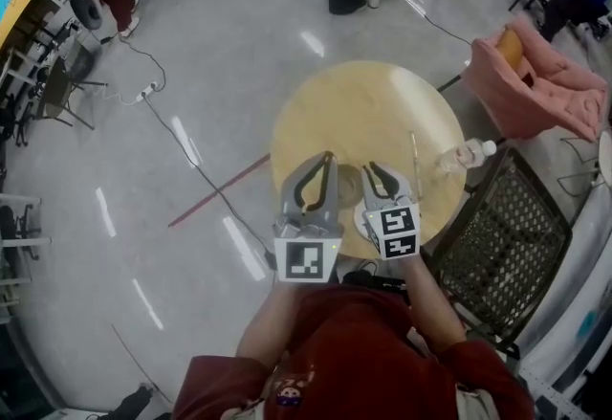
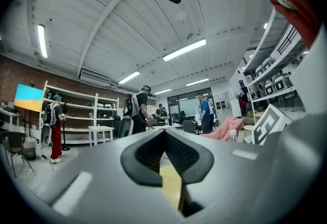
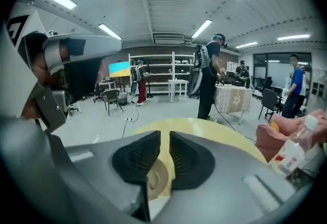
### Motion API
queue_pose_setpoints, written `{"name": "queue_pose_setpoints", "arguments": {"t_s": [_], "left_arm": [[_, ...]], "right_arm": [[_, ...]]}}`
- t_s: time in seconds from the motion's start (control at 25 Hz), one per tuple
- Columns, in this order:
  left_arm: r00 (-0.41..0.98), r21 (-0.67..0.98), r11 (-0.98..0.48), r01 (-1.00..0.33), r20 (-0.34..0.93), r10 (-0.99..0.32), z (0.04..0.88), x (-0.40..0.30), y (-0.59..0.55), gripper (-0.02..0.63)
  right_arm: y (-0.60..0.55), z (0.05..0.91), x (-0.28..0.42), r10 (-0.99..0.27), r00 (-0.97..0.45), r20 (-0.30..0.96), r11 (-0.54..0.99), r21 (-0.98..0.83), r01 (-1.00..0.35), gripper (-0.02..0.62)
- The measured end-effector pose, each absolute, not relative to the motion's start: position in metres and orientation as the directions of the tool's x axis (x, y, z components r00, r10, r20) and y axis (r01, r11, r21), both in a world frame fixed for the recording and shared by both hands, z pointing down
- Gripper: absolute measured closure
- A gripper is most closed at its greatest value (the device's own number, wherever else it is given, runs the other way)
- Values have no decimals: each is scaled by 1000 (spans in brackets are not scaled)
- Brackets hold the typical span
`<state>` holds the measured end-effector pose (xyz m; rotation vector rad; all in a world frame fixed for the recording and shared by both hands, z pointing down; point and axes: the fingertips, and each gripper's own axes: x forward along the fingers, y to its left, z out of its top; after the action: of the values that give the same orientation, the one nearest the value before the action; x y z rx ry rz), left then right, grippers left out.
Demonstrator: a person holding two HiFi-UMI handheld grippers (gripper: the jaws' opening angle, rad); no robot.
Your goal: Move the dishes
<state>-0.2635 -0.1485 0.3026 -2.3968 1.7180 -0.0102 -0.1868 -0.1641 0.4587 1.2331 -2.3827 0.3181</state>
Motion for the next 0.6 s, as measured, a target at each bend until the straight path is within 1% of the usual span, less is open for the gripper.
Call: {"name": "queue_pose_setpoints", "arguments": {"t_s": [0.08,0.16,0.24,0.32,0.48,0.6], "left_arm": [[335,-181,-317,-931,-83,-938,308,-268,-151,598],[325,-140,-313,-939,-69,-943,314,-272,-152,598],[333,-162,-322,-933,-49,-942,319,-274,-154,598],[328,-143,-319,-937,-44,-944,324,-276,-159,598],[336,-188,-332,-924,11,-942,336,-282,-166,598],[344,-197,-340,-919,14,-939,341,-286,-170,598]], "right_arm": [[-166,469,-190,-704,-501,503,577,-6,-817,546],[-167,480,-192,-691,-494,528,575,-13,-818,535],[-168,489,-191,-676,-487,553,574,-19,-819,524],[-172,500,-191,-660,-481,576,574,-26,-819,511],[-173,520,-192,-623,-473,622,574,-47,-818,499],[-174,536,-193,-596,-461,658,569,-58,-820,485]]}}
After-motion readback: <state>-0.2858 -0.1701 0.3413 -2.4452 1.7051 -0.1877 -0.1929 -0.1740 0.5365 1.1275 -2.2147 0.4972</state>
